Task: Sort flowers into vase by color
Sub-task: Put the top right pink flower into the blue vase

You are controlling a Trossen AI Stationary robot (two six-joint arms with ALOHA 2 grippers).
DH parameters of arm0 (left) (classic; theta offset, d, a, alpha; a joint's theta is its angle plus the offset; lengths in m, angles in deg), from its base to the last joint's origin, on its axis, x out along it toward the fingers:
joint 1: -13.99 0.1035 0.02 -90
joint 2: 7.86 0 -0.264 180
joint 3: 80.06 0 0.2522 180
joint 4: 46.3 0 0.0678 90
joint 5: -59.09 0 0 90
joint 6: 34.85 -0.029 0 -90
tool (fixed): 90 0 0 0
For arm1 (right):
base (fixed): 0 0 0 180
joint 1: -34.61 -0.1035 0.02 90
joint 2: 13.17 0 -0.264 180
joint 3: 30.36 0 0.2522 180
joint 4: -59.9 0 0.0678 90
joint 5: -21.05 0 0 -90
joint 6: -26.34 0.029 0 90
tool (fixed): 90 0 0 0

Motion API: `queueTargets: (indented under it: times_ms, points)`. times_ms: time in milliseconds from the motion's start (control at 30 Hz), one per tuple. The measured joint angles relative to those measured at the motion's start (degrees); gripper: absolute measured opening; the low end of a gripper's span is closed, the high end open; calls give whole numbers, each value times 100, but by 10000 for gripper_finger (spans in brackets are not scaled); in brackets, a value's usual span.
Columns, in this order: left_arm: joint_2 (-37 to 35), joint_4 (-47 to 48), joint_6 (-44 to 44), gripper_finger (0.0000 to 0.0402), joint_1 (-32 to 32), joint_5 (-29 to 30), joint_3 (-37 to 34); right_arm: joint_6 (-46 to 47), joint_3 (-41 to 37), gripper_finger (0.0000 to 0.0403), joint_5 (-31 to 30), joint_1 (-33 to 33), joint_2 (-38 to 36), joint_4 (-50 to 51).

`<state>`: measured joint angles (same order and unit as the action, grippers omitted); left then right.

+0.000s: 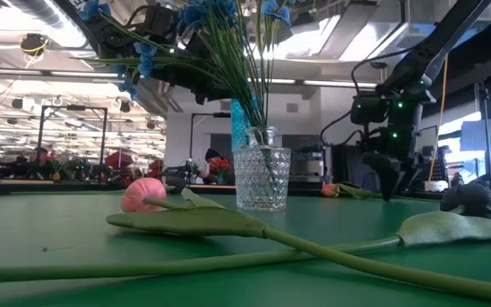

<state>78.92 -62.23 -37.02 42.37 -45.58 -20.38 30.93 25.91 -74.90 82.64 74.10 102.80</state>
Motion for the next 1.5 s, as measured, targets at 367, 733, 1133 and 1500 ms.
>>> queueTargets:
  times_ms: [367,733,1133,1500]
  points:
    - [0,2,-30,138,-74,-4,0,-36,-51,53,509,-4,0,-71]
    - [0,4,-107,137,-71,-4,0,-50,79,7,1299,0,-144,-1411]
    - [0,13,-107,137,-63,63,0,1054,146,2,3654,-85,-1043,-6110]
    - [0,55,-28,137,-60,52,0,896,148,1,3306,-1466,-1015,-9470]
